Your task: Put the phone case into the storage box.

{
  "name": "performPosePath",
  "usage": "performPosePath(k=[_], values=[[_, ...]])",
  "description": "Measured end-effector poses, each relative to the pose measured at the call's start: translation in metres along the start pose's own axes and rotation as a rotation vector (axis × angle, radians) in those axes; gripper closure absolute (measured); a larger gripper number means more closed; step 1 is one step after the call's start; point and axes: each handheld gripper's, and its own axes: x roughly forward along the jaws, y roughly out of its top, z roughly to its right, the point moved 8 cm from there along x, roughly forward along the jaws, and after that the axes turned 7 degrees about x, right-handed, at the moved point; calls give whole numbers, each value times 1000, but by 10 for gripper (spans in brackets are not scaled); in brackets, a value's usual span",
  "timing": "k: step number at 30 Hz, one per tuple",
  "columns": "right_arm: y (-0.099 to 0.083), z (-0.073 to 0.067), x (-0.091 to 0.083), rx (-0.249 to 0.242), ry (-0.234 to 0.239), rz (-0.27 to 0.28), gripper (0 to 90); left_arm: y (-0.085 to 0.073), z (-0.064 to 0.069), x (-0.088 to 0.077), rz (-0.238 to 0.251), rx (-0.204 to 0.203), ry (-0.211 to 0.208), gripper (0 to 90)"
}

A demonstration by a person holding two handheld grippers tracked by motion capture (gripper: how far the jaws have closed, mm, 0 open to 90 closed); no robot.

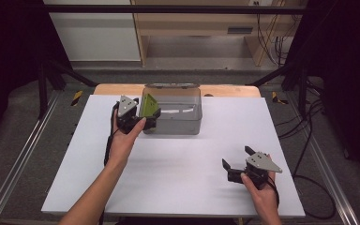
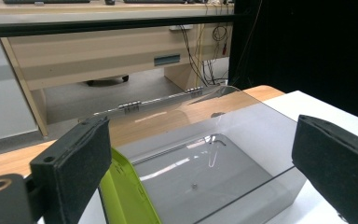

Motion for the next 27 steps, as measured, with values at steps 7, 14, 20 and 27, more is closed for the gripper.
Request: performPosePath(k=[7, 14, 20, 27], values=[[0, 0, 0, 0, 0, 0, 29, -4, 1, -7, 12, -18, -5, 27], [0, 0, 0, 1, 2, 2, 29, -9, 2, -15, 23, -25, -5, 26], [0, -1, 0, 0, 2, -1, 29, -12, 1, -23, 31, -15, 3, 26], [0, 0, 0, 0, 1, -1, 29, -13, 1, -30, 42, -9, 6, 26]])
